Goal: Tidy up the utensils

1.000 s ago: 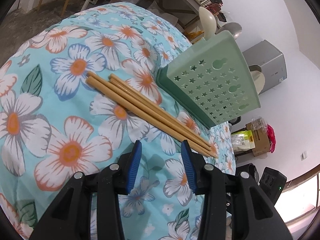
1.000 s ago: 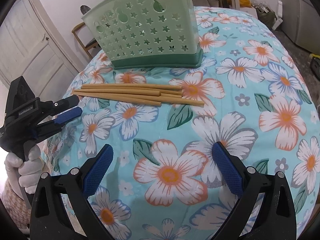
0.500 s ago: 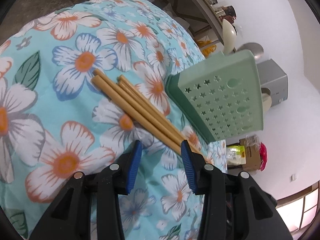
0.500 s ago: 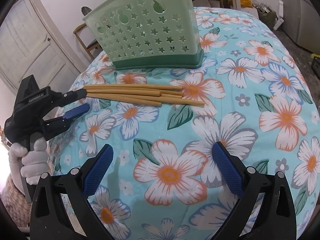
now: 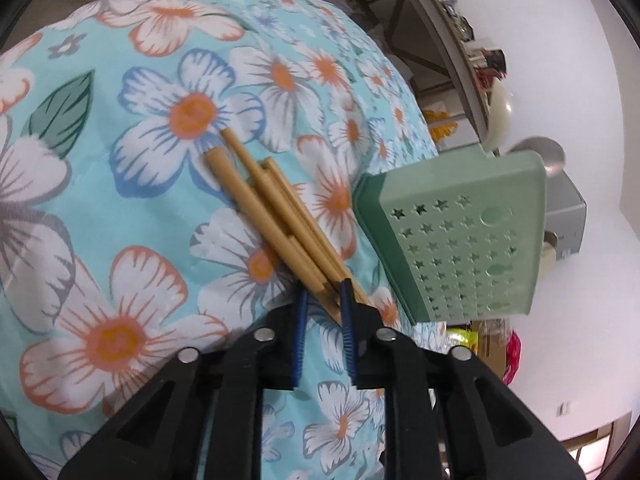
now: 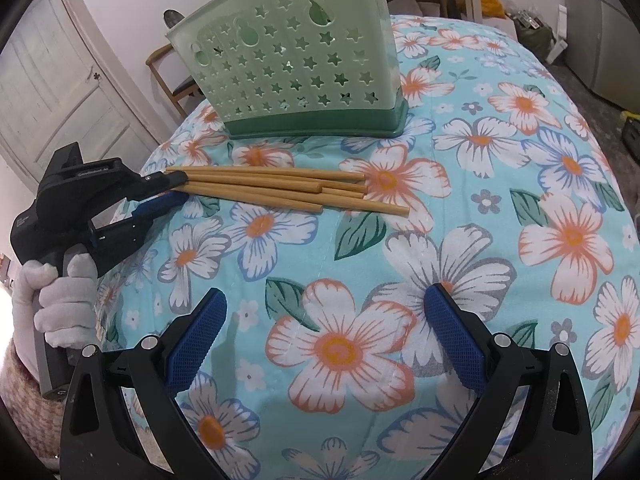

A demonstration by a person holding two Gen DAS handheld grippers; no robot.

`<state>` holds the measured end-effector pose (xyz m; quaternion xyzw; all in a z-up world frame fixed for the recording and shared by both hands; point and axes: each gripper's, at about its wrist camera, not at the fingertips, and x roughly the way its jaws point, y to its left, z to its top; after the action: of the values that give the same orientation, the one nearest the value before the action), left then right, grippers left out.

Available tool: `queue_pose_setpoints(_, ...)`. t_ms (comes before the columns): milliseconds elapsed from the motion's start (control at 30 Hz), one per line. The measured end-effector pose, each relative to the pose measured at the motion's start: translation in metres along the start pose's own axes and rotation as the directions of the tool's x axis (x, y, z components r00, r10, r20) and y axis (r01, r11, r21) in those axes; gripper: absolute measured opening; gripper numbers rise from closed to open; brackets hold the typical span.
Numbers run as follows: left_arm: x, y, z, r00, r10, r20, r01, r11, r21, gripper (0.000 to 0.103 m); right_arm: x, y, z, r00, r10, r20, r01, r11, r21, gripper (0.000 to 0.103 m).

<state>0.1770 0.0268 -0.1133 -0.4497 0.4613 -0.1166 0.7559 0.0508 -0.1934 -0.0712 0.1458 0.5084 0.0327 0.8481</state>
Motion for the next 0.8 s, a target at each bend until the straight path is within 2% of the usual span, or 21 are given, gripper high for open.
queue_pose_setpoints(367,-0.019,0.005,-0.007,1.0,0.029,0.007,-0.029,0.999,0.015,0.013,0.0,-0.001,0.0,1.0,0.007,0.002,-0.007,1.0,0.003,0.095)
queue_pose_setpoints(700,-0.069,0.025,-0.009,0.995,0.097,0.019,-0.098,0.994,0.043,0.014,-0.004,-0.008,-0.001,0.999,0.036,-0.005,-0.035,0.999,0.021,0.095)
queue_pose_setpoints(800,-0.075,0.029,-0.008,0.996,0.084,-0.001,-0.083,0.995,0.05,0.015,-0.007,-0.012,-0.001,0.998,0.064,-0.004,-0.064,0.997,0.046,0.095)
